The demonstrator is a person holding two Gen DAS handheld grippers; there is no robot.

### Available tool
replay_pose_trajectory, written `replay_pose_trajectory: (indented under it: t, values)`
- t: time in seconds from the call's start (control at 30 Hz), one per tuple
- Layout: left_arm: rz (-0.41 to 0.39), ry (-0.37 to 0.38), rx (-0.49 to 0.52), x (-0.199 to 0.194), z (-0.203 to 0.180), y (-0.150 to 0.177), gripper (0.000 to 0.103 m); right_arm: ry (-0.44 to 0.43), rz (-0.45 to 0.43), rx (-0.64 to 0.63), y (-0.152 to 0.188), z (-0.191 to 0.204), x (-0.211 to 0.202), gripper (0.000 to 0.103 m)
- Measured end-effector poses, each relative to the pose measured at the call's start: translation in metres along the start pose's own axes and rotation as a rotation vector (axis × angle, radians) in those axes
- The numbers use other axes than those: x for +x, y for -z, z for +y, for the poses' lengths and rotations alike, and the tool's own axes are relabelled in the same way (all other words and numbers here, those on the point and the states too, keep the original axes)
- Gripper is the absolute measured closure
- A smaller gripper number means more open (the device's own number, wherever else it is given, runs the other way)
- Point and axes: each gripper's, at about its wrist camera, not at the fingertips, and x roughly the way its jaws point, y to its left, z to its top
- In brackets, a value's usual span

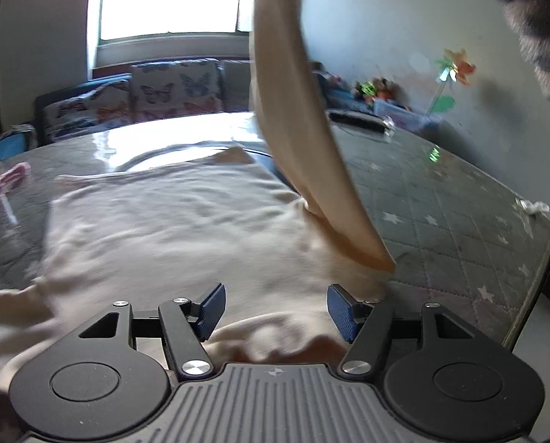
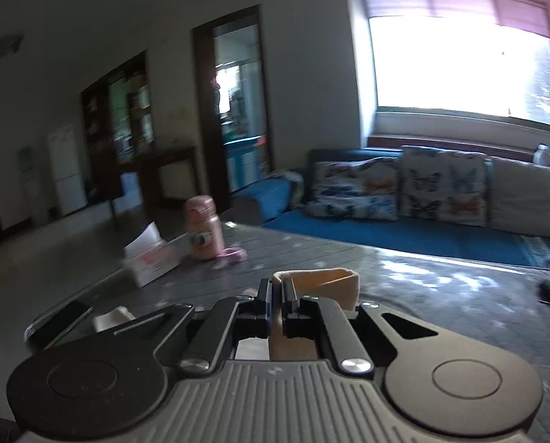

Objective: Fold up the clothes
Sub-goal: 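Lift the sleeve with the right gripper and fold it across the shirt body, then release the folded sleeve and flatten the folded side with the right gripper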

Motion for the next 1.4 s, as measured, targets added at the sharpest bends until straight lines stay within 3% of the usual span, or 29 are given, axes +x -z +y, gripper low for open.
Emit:
replay_pose_trajectory:
  t: [0.27, 0.33, 0.43, 0.6, 0.8, 1.07, 1.4]
  values:
    - [-0.026, -0.096, -0.112, -0.031, 0.040, 0.017, 0.037, -0.111, 0.111, -0.030, 0.019, 0.040, 0.048, 0.098]
    - [-0.027, -0.114, -0.135, -0.035, 0.047, 0.021, 0.037, -0.129, 0.135, -0.033, 0.027, 0.045, 0.057, 0.092]
    - [-0.027, -0.132, -0.160, -0.041, 0.056, 0.024, 0.037, -0.155, 0.169, -0.032, 0.035, 0.048, 0.060, 0.091]
    - [-0.038, -0.152, -0.173, -0.051, 0.062, 0.024, 0.036, -0.108, 0.212, -0.088, 0.050, 0.033, 0.046, 0.081]
    - [-0.056, -0.189, -0.188, -0.051, 0.067, 0.016, 0.036, -0.021, 0.352, -0.088, 0.096, -0.005, 0.044, 0.081]
    - [-0.042, -0.248, -0.219, -0.043, 0.078, 0.008, 0.042, 0.009, 0.459, -0.074, 0.144, -0.028, 0.044, 0.081]
    - [0.001, -0.272, -0.214, -0.024, 0.080, 0.009, 0.063, 0.048, 0.342, -0.098, 0.121, -0.049, 0.071, 0.081]
